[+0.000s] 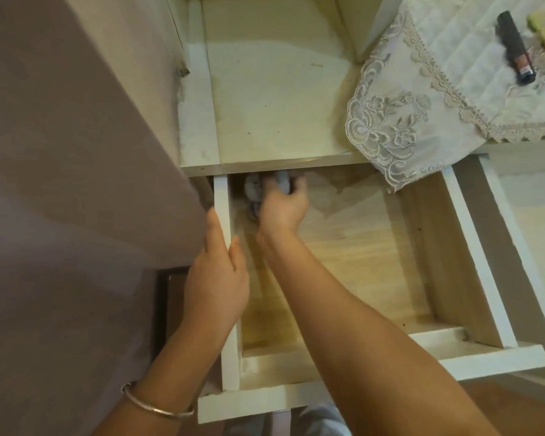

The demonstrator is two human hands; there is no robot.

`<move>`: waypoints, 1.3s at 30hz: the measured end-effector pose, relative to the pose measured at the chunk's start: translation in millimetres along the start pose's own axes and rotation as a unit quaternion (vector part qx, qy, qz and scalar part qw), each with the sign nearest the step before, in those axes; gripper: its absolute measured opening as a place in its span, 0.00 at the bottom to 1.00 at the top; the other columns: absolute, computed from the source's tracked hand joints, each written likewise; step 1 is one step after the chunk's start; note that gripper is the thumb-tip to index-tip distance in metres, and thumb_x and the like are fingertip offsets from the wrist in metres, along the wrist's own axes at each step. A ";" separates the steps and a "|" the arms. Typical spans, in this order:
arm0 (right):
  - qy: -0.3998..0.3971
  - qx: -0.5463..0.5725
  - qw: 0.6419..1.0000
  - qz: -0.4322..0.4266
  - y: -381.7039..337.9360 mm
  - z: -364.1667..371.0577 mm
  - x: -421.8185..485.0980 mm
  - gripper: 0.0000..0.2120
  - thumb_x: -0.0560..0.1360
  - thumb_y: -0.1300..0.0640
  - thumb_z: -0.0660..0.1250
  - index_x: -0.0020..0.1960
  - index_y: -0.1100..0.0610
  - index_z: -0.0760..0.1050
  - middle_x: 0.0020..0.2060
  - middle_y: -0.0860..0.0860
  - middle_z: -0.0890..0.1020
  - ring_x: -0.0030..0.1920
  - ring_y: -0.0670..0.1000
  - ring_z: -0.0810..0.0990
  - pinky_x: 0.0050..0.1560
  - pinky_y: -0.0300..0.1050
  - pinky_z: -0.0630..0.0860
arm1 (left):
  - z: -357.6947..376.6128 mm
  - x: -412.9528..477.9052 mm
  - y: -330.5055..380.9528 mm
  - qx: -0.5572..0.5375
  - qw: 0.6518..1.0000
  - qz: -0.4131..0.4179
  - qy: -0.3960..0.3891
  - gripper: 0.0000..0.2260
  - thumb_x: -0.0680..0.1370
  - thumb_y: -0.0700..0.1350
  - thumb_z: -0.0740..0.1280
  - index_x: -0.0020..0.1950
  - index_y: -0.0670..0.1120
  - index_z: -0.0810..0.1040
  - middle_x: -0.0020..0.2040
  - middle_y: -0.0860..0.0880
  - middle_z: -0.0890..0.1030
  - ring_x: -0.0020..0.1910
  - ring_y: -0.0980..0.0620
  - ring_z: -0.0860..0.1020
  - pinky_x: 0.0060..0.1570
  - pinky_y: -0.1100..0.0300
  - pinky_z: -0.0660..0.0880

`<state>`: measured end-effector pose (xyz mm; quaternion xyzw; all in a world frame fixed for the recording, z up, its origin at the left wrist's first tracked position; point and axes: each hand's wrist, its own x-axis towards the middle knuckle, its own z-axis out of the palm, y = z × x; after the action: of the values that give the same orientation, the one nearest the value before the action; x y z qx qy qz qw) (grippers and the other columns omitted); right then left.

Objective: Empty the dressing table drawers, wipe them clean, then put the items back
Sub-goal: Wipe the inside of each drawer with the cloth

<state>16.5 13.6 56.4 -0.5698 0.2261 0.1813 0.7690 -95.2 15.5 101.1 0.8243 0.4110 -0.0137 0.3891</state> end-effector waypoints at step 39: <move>-0.371 -0.873 0.216 -0.231 -185.6 -162.2 40.6 0.15 0.70 0.58 0.64 0.56 0.52 0.75 0.47 0.55 0.82 0.47 0.58 0.78 0.40 0.46 0.74 | 94.4 -103.8 58.2 0.212 0.976 0.018 -0.039 0.25 0.80 0.55 0.42 0.75 0.45 0.52 0.76 0.48 0.54 0.75 0.50 0.47 0.72 0.52 0.44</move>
<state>126.9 -193.8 141.0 -0.7792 -0.5267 0.2703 -0.2056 -95.9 -136.2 107.5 0.8942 0.3683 -0.1260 0.2213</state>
